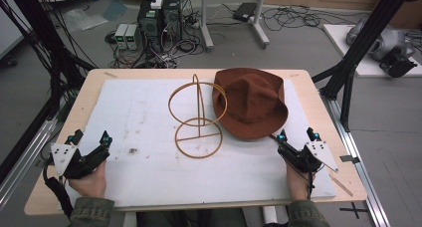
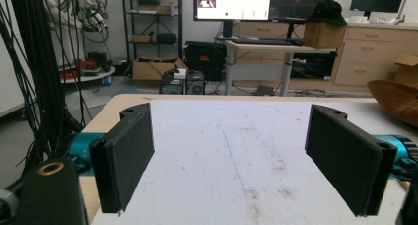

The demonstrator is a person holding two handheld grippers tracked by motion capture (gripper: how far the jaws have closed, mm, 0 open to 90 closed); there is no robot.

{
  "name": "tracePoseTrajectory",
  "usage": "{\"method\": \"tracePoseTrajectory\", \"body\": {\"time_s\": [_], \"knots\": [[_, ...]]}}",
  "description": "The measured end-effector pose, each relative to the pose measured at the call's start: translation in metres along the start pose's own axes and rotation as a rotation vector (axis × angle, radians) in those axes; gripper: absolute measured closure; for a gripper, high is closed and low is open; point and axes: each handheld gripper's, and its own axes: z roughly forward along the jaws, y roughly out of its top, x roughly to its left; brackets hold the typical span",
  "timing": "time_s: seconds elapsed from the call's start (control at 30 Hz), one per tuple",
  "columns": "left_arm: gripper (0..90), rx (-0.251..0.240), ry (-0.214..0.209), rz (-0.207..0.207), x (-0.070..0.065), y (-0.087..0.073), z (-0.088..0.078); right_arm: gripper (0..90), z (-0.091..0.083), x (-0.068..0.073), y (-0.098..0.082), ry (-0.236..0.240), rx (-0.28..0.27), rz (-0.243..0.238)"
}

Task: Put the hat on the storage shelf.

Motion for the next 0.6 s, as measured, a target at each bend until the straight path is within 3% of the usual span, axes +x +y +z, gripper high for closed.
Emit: {"method": "tracePoseTrajectory", "body": {"time_s": [0.6], "knots": [[19.0,-0.004,0.003,-0.001,-0.0001,0.0001,0.0000,11.0,0.0003,-0.0003,0.0019,-0.006,0.003,0.015]]}}
